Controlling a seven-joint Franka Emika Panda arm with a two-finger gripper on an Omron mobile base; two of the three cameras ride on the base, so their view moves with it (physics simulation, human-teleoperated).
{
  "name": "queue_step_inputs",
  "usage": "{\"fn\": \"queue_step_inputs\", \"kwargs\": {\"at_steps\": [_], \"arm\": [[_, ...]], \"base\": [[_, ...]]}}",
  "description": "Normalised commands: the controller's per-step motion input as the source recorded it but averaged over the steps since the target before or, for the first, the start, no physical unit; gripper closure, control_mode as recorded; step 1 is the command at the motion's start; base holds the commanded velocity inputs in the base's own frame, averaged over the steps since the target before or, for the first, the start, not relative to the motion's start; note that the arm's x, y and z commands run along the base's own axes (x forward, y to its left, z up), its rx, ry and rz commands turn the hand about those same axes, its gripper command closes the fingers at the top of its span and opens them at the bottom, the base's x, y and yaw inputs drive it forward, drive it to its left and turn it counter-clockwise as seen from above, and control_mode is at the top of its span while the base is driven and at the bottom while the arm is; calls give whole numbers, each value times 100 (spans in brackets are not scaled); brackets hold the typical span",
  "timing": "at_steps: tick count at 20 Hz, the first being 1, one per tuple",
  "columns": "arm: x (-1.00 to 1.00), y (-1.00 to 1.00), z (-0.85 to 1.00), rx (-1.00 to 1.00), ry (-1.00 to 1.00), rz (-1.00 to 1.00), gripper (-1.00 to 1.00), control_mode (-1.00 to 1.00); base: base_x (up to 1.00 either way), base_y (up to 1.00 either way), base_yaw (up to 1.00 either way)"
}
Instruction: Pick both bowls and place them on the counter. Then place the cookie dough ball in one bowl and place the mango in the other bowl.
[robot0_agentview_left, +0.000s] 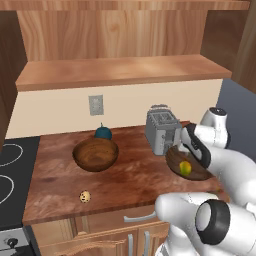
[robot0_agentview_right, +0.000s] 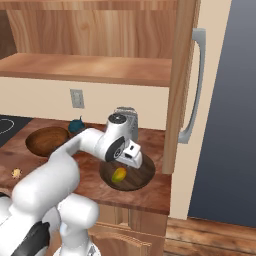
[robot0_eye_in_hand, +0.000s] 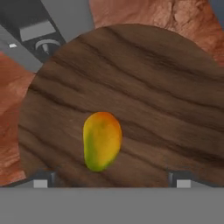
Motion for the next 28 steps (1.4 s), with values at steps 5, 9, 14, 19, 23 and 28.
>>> {"fn": "queue_step_inputs", "kwargs": {"at_steps": [5,9,14,19,23,28], "arm": [[-54,31,26,0,-7,3,-100,-100],[-46,42,21,1,-3,12,-100,-100],[-33,39,34,0,-1,19,-100,-100],[-24,34,51,0,2,20,-100,-100],[-39,38,32,0,7,17,-100,-100],[-31,45,14,0,2,19,-100,-100]], "base": [[0,0,0],[0,0,0],[0,0,0],[0,0,0],[0,0,0],[0,0,0]]}}
